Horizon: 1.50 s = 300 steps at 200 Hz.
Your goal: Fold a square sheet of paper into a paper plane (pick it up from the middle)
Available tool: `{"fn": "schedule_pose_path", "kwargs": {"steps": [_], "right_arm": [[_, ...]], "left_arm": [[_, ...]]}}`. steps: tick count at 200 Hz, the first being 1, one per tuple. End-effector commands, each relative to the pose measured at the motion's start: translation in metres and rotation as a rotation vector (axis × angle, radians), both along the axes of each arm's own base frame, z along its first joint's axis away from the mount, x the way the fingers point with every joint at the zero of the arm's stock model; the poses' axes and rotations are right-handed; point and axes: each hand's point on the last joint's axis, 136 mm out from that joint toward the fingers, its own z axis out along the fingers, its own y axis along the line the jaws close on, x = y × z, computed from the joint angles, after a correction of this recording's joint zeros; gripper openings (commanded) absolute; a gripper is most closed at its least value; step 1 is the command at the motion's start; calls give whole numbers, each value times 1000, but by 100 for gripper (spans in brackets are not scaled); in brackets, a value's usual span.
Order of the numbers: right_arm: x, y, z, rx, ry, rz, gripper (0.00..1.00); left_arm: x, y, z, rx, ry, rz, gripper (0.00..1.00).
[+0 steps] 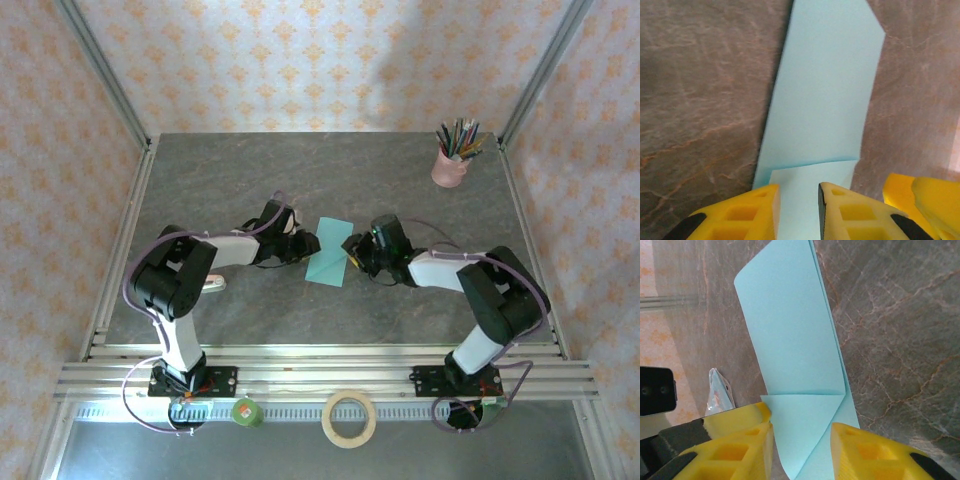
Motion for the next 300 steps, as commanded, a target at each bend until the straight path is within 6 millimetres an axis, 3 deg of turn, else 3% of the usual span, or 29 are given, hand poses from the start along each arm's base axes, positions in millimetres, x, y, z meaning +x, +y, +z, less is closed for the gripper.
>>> {"fn": "schedule_pose_path", "kwargs": {"steps": [1,72,192,262,300], "right_arm": [[2,5,-1,32,5,-28,35],[0,10,-13,24,50,-34,31],[6,16,-21,23,71,-73,25],[13,29,-7,110,5,-45,21],[10,28,-9,115,0,-41,21]], "left_arm": [[9,6,-5,28,2,5,27],[-1,16,-27,66,57,28,22],[-13,30,-39,67,102,88,13],[-15,29,-40,59,110,79,13],[-15,29,-39,58,108,77,13]]}}
